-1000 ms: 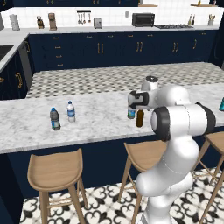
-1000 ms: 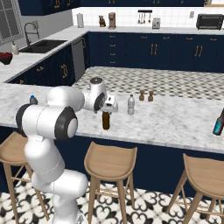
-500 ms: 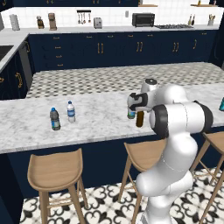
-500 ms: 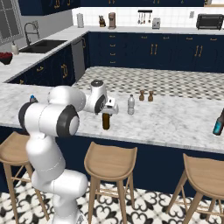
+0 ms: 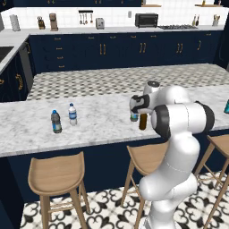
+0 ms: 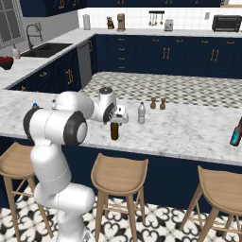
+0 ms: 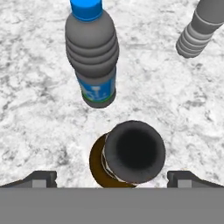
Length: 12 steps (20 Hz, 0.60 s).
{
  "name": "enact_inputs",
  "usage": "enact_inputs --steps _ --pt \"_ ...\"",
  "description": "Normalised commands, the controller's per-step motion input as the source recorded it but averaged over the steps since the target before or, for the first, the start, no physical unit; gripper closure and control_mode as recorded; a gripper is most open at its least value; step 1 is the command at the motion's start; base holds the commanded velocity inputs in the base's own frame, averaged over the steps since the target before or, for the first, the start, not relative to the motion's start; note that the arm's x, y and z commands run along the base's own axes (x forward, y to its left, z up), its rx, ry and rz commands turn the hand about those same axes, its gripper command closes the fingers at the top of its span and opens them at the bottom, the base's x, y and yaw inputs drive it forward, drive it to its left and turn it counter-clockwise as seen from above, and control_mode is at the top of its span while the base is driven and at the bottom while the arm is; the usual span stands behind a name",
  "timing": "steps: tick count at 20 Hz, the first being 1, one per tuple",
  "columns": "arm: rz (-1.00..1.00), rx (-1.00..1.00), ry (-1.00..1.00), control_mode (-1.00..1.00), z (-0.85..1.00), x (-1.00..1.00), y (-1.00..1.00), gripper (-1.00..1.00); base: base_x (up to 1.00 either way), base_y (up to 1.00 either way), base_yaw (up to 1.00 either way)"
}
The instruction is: Move the plastic bottles in the middle to the plastics group, and the glass bottles in the middle to the glass group.
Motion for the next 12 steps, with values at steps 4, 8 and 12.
enact_inputs --steps 4,8,12 --pt "0.00 0.00 0.00 -1.00 -0.19 0.03 0.00 -1.00 0.00 0.00 0.00" --pt "0.00 0.00 0.00 -1.00 -0.12 0.02 0.00 -1.00 0.00 0.00 0.00" --pt "0.00 0.00 0.00 -1.00 -0.06 0.05 0.00 -1.00 0.00 0.00 0.00"
